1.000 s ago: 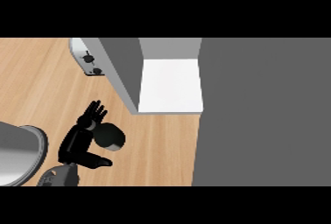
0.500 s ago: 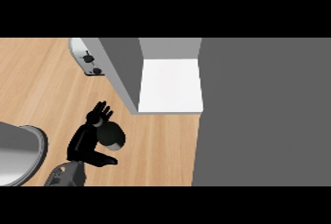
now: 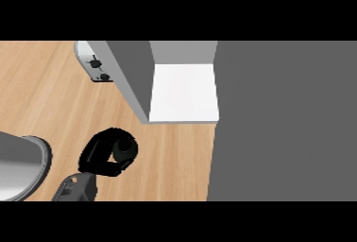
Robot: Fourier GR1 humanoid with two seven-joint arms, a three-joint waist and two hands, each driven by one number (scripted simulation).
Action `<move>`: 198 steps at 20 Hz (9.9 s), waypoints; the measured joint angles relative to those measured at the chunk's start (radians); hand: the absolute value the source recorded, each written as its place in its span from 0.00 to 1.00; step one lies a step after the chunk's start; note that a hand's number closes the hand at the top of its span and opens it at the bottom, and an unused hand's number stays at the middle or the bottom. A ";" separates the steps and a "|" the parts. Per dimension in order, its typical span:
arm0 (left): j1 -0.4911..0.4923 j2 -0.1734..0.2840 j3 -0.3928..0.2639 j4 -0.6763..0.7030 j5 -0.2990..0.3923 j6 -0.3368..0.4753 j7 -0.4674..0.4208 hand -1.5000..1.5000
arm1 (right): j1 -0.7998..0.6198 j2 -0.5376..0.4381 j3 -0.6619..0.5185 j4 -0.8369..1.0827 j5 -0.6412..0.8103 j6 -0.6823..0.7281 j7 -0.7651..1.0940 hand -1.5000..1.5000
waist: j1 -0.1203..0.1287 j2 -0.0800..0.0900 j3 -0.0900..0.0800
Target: Pick up the wine, place it into the cabinet and close the cabinet
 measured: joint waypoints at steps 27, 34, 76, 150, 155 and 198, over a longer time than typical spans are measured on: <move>0.277 -0.017 0.022 -0.609 0.046 0.303 0.049 1.00 | -0.002 0.027 -0.005 0.015 -0.008 0.016 -0.005 0.00 | 0.012 -0.002 0.000; 0.335 -0.063 -0.077 -0.888 0.067 0.344 0.274 1.00 | 0.002 0.046 0.026 0.019 -0.001 0.006 -0.013 0.00 | 0.011 -0.002 0.000; -0.313 -0.094 -0.613 -0.780 0.022 1.200 0.648 1.00 | -0.004 0.024 -0.022 0.041 -0.023 0.038 -0.015 0.00 | -0.004 0.001 -0.001; -0.835 -0.086 -0.191 0.467 0.359 1.030 -0.085 1.00 | 0.037 0.048 0.017 0.055 -0.049 0.061 -0.071 0.00 | -0.035 0.012 -0.001; -0.850 -0.095 -0.135 0.502 0.413 0.991 -0.093 1.00 | 0.049 0.053 0.021 0.061 -0.048 0.071 -0.096 0.00 | -0.042 0.014 0.000; -0.847 -0.095 -0.083 0.675 0.356 1.009 -0.244 0.00 | 0.003 0.051 0.036 0.074 -0.051 0.062 -0.096 0.00 | -0.070 0.026 0.000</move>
